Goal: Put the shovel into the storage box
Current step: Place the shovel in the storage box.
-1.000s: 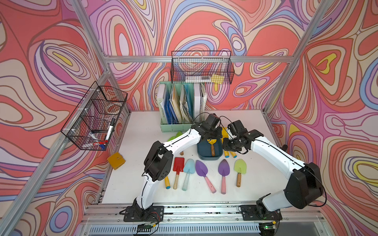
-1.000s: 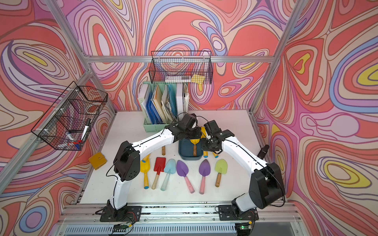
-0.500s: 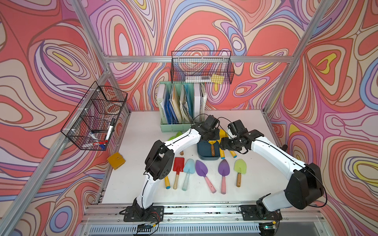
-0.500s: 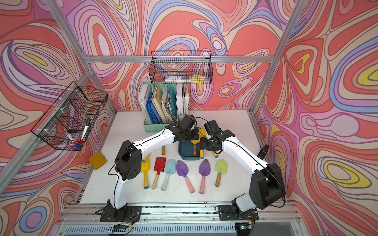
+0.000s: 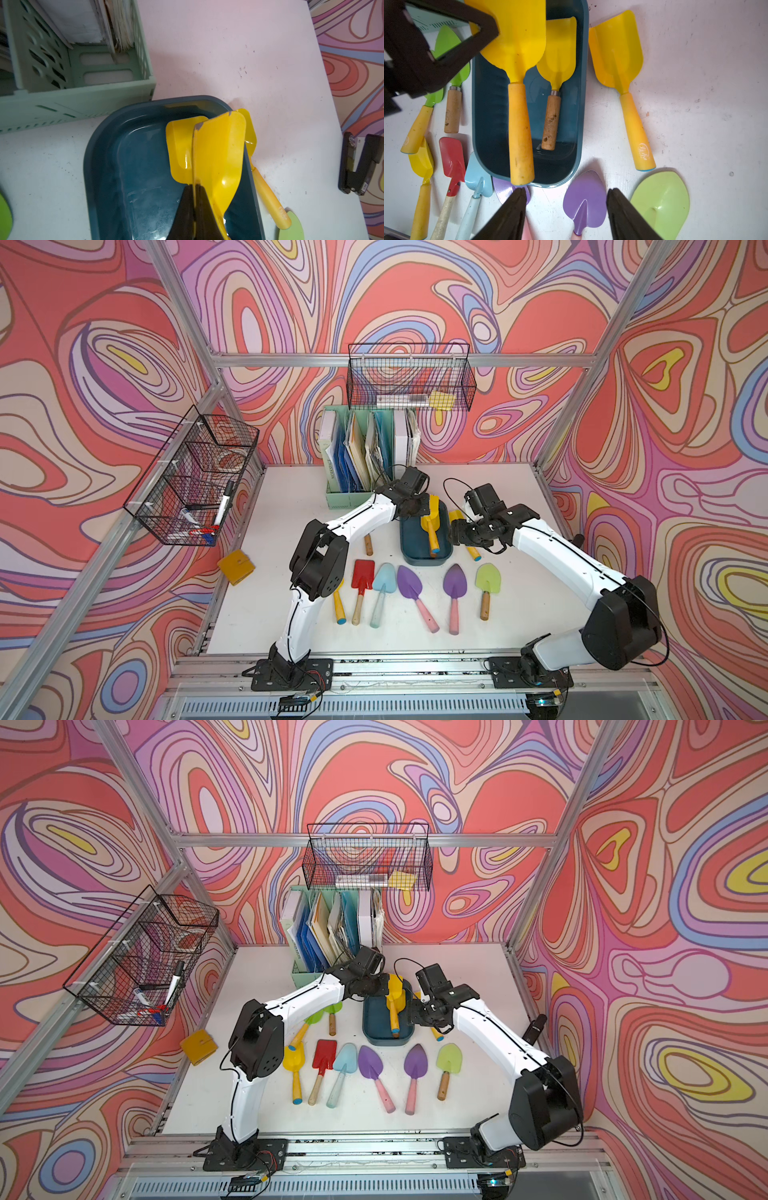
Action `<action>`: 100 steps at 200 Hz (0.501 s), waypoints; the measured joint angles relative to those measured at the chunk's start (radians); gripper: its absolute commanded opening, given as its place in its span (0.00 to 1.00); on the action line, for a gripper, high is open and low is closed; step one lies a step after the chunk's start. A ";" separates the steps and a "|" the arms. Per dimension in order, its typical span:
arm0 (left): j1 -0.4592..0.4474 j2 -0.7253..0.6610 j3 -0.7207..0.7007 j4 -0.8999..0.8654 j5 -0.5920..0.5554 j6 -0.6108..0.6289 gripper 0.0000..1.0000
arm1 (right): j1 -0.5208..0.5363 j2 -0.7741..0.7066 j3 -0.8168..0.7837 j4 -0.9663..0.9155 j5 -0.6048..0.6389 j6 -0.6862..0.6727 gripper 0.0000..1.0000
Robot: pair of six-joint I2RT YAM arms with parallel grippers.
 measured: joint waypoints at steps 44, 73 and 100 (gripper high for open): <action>0.002 0.065 0.001 -0.022 0.000 0.041 0.00 | 0.000 0.000 0.000 -0.005 0.000 0.000 0.63; 0.002 0.096 0.001 -0.034 0.000 0.051 0.00 | 0.000 0.000 0.000 -0.004 0.002 -0.001 0.63; 0.002 0.099 0.002 -0.035 0.000 0.055 0.00 | 0.000 0.000 0.000 -0.005 0.003 -0.001 0.63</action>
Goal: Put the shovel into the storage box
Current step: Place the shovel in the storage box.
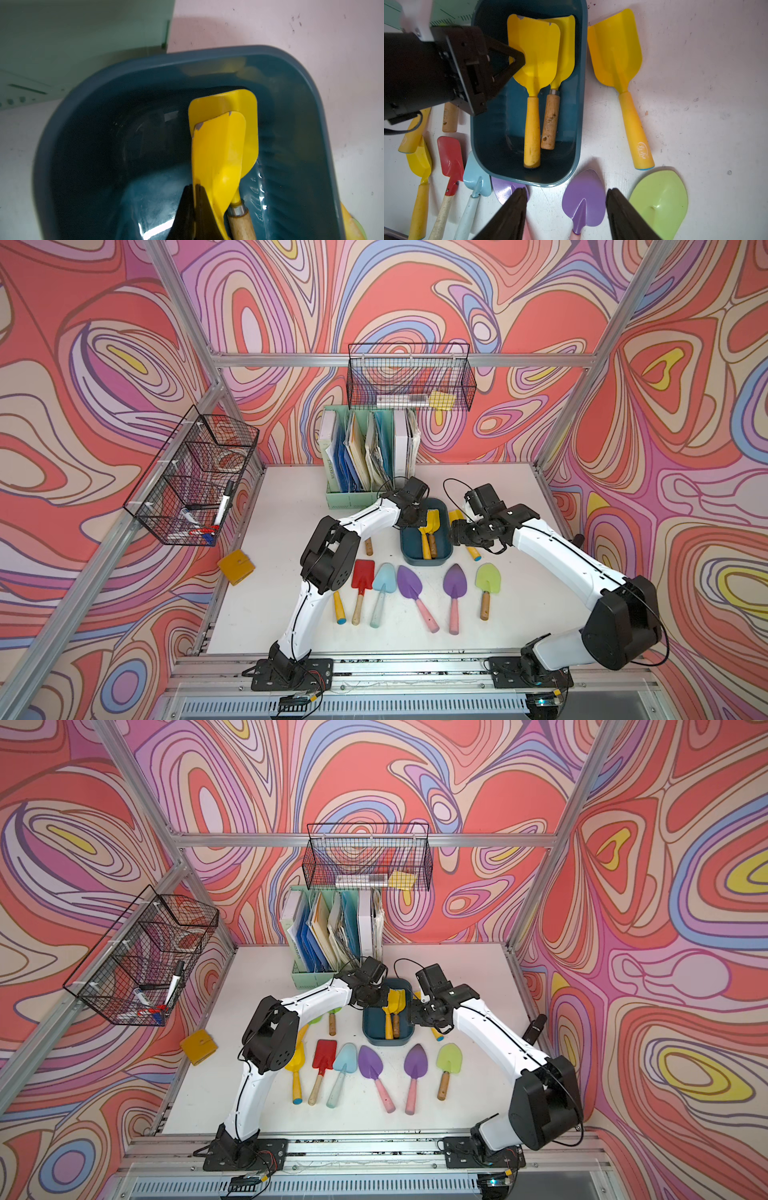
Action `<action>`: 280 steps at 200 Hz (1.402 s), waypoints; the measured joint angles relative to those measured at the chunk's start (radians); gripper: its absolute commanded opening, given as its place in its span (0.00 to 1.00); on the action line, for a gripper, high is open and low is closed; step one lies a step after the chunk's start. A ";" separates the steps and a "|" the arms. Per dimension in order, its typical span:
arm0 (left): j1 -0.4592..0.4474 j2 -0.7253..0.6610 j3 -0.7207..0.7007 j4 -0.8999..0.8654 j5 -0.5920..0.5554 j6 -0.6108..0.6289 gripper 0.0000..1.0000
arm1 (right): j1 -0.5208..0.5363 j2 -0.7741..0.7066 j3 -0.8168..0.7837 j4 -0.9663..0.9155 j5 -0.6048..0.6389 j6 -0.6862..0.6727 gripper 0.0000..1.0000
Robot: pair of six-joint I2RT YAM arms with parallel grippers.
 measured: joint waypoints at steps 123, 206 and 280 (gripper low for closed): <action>0.001 0.030 0.015 0.005 -0.007 -0.007 0.29 | 0.000 0.000 0.000 0.002 0.000 -0.002 0.63; 0.001 0.031 0.032 0.003 -0.007 -0.014 0.64 | 0.000 0.000 -0.004 0.003 0.000 -0.003 0.63; 0.000 0.030 0.044 0.001 -0.002 -0.017 0.71 | 0.000 0.000 -0.006 -0.002 0.035 -0.002 0.63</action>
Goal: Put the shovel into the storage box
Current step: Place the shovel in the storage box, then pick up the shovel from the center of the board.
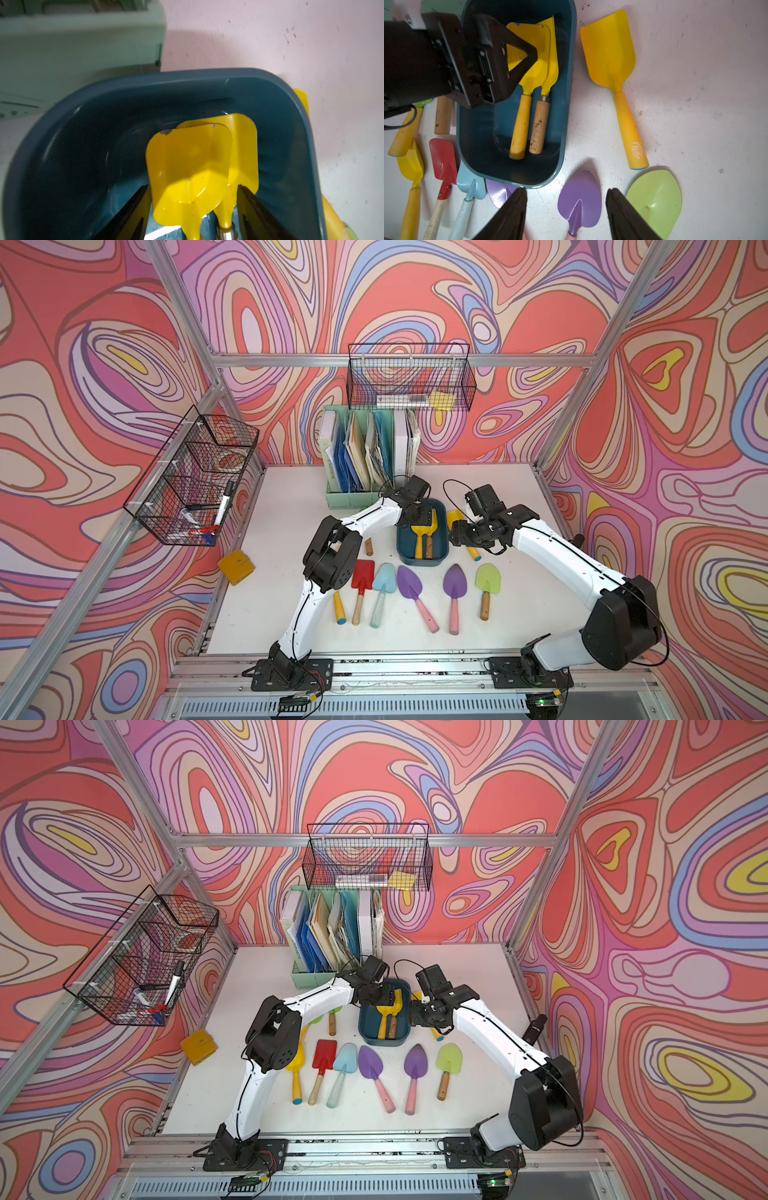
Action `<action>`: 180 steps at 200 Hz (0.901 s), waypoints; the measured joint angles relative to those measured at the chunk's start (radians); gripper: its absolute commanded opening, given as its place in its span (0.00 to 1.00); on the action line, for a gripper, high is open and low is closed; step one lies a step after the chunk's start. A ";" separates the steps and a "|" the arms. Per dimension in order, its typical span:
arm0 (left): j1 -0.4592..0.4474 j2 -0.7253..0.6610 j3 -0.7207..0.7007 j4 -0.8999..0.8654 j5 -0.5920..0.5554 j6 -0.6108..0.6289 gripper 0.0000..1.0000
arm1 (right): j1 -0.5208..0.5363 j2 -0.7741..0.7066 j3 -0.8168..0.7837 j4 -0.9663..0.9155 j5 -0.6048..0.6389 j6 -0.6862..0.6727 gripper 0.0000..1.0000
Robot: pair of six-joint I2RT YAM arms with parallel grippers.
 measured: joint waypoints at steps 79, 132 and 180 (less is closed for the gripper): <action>0.000 -0.035 0.000 -0.018 0.019 -0.009 0.72 | -0.011 0.000 -0.005 -0.023 0.068 -0.010 0.63; -0.004 -0.110 0.000 -0.020 0.031 -0.016 0.73 | -0.119 0.066 -0.031 -0.013 0.067 -0.081 0.60; -0.005 -0.158 0.023 -0.069 0.030 -0.019 0.74 | -0.148 0.211 -0.029 0.008 0.050 -0.141 0.57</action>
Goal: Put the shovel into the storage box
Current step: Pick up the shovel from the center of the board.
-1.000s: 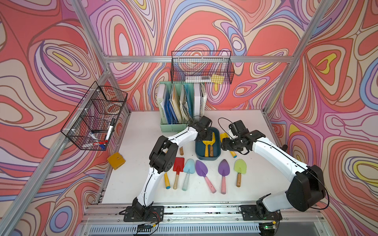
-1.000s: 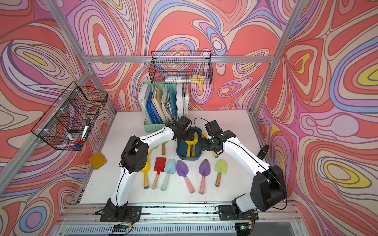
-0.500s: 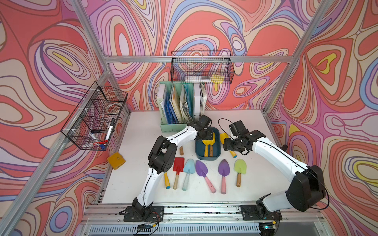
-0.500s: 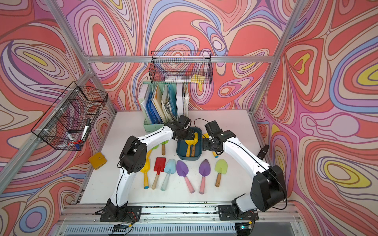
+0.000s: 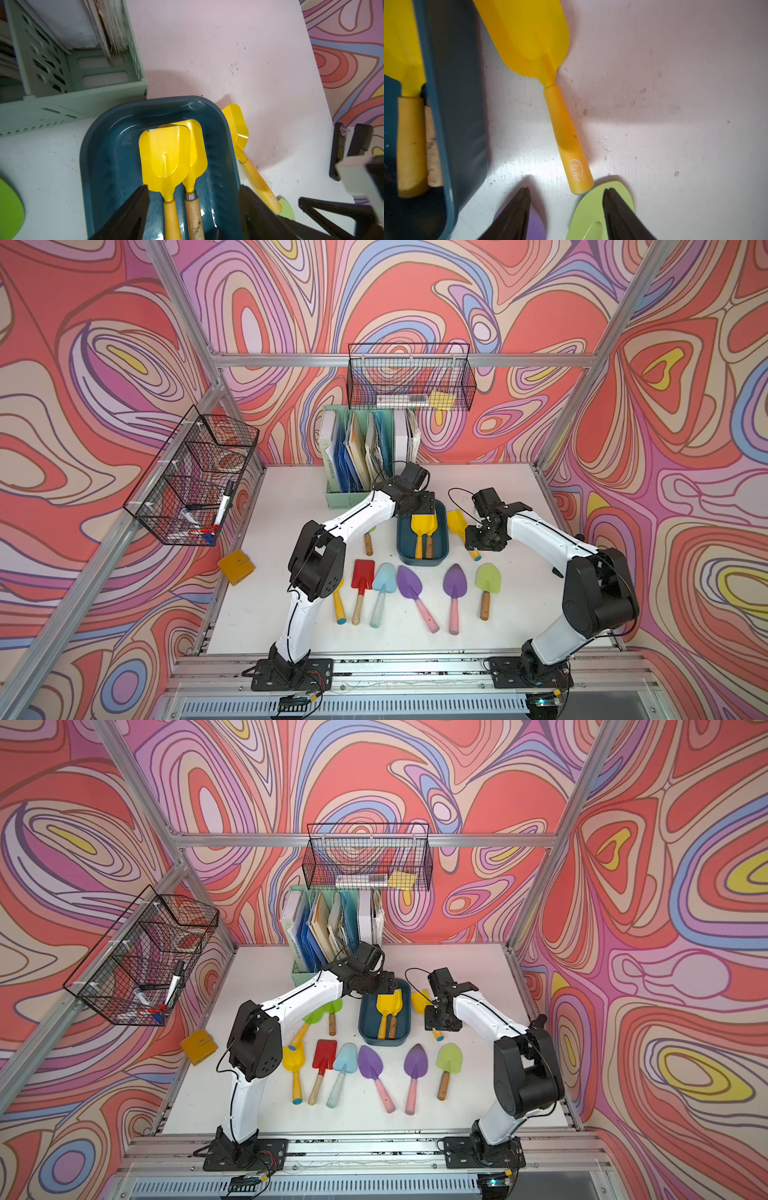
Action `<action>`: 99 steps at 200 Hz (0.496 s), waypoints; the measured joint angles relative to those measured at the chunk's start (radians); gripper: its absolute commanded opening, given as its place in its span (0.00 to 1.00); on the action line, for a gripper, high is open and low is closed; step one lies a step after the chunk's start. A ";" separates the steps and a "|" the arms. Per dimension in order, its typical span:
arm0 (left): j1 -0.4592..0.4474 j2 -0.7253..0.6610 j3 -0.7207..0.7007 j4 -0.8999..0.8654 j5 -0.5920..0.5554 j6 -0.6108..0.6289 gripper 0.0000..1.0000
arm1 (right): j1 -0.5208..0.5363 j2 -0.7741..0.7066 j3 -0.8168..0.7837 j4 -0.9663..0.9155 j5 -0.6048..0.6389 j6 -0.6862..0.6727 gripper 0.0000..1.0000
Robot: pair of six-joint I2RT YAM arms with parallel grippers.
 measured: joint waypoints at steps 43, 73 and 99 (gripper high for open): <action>0.000 0.000 0.089 -0.126 0.000 0.001 0.75 | 0.000 0.068 0.001 0.018 -0.008 -0.020 0.56; -0.009 0.000 0.133 -0.216 -0.007 0.004 0.75 | -0.001 0.081 0.002 0.027 -0.008 -0.026 0.54; -0.025 0.000 0.182 -0.306 -0.024 0.010 0.75 | -0.003 0.111 0.007 0.042 -0.007 -0.032 0.51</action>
